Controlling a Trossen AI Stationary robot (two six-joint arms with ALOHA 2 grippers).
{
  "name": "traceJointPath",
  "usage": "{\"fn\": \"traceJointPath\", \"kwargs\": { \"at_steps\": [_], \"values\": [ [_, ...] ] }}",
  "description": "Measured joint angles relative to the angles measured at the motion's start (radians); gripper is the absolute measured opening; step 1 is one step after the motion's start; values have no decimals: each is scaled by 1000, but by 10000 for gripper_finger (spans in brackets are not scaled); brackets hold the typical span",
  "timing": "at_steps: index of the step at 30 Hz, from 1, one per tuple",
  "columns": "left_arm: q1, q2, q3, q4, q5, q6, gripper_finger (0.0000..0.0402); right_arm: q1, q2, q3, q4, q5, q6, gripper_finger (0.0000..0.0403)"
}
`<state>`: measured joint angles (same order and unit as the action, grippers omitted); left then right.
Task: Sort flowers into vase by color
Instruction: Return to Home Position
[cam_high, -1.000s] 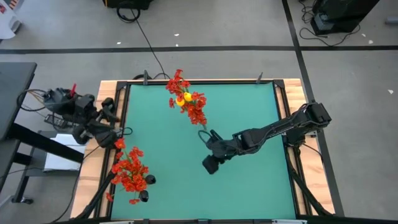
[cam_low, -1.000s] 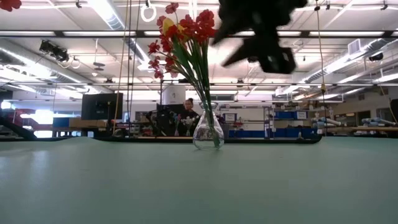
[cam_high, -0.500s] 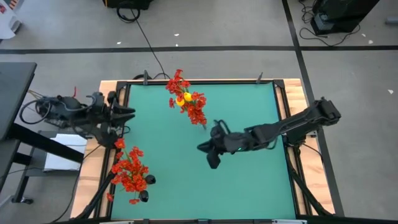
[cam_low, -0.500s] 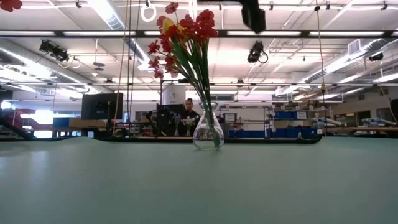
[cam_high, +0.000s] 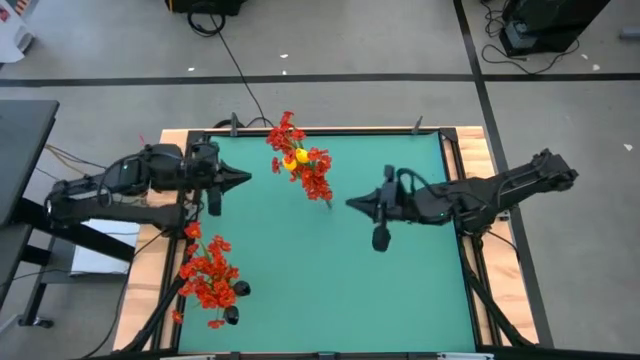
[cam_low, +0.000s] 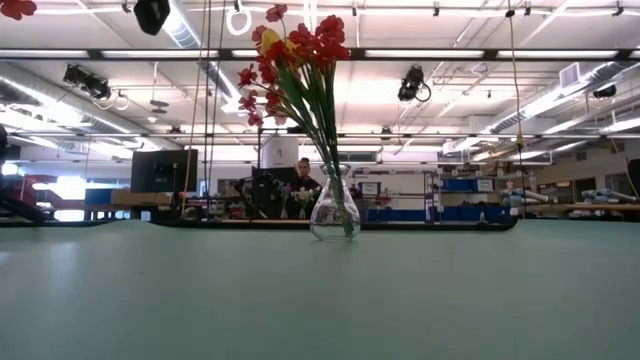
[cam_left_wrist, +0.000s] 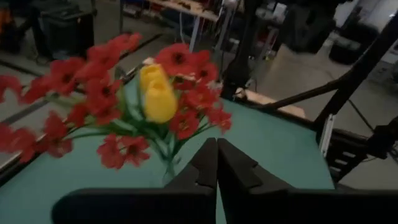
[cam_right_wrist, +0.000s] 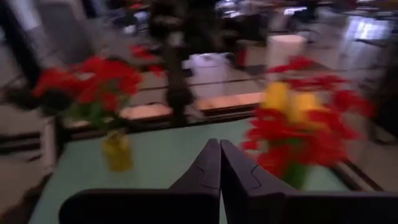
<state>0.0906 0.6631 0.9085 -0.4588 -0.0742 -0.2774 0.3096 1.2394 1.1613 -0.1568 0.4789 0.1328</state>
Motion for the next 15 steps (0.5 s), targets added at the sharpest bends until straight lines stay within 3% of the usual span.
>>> {"fn": "traceJointPath", "kwargs": {
  "at_steps": [4,10,15],
  "values": [
    [86,-30,0,-80,75,-5,5,42,-66,-13,-27,83,13,4],
    [114,-155,-7,-159,68,-21,2,105,-189,-162,81,126,-13,2],
    [113,-261,-181,-78,73,-27,2,118,-301,-328,252,124,-82,2]
  ]
}}
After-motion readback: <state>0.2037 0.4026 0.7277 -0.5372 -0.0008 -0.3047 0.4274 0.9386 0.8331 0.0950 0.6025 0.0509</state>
